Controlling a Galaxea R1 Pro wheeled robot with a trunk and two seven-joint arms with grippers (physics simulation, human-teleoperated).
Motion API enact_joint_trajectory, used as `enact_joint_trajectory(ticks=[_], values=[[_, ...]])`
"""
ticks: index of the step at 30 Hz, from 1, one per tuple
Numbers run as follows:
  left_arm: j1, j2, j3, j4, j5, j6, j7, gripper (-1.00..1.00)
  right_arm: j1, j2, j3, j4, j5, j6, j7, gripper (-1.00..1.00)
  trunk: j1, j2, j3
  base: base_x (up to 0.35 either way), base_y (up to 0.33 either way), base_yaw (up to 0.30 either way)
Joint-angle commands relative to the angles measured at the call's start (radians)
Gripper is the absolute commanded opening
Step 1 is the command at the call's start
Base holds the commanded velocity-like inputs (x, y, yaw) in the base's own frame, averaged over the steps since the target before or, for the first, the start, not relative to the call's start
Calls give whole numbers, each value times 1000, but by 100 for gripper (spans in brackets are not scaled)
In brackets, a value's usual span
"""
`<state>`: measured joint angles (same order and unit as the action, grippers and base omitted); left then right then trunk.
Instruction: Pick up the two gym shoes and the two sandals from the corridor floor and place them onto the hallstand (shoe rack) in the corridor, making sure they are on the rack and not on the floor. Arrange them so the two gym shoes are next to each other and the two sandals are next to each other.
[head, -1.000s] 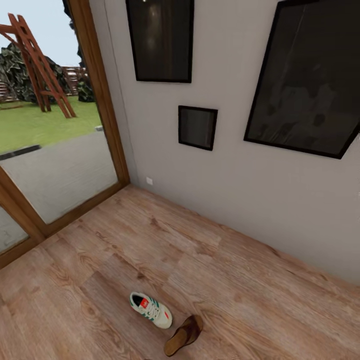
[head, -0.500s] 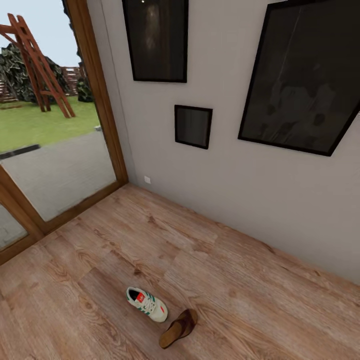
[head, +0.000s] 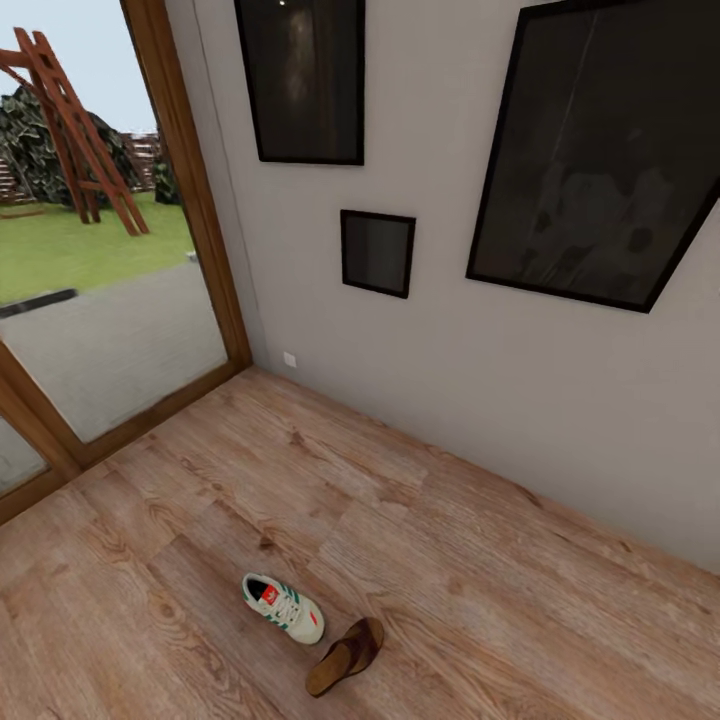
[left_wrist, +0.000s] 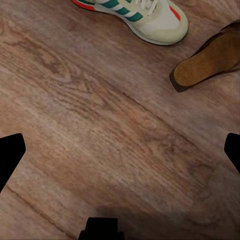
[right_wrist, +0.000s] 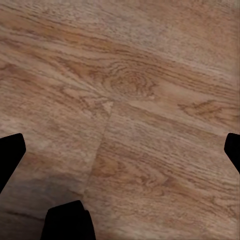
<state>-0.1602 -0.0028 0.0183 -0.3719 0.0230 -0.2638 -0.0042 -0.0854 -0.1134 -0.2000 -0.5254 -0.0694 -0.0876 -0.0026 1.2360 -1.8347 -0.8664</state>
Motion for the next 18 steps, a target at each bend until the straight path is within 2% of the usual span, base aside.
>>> enact_joint_trajectory(ticks=[1,7,10,11,14,15,18], values=[[-1,0,2,1,2,-3,0,100,0,0,1,1,-7,-4,0,100,0,0,-1,0,-14,0],[-5,0,-4,-6,0,-3,0,100,-1,0,1,-7,-7,-3,0,100,0,0,-1,0,-2,0],[-54,19,-7,-7,-7,6,-9,100,-5,-4,4,-131,1,1,8,100,0,0,-1,0,0,0],[-100,32,-8,-3,-9,12,-11,100,-6,-5,5,-207,24,3,9,100,0,0,-1,0,0,0],[-170,49,-12,3,-10,25,-13,100,-6,-5,6,-317,73,5,11,100,0,0,-1,0,0,0],[-204,56,-13,6,-10,38,-14,100,-6,-6,7,-372,103,7,13,100,0,0,-1,0,0,0],[-239,61,-14,5,-15,66,-16,100,-8,-6,11,-432,141,8,28,100,0,0,-1,0,0,0]])
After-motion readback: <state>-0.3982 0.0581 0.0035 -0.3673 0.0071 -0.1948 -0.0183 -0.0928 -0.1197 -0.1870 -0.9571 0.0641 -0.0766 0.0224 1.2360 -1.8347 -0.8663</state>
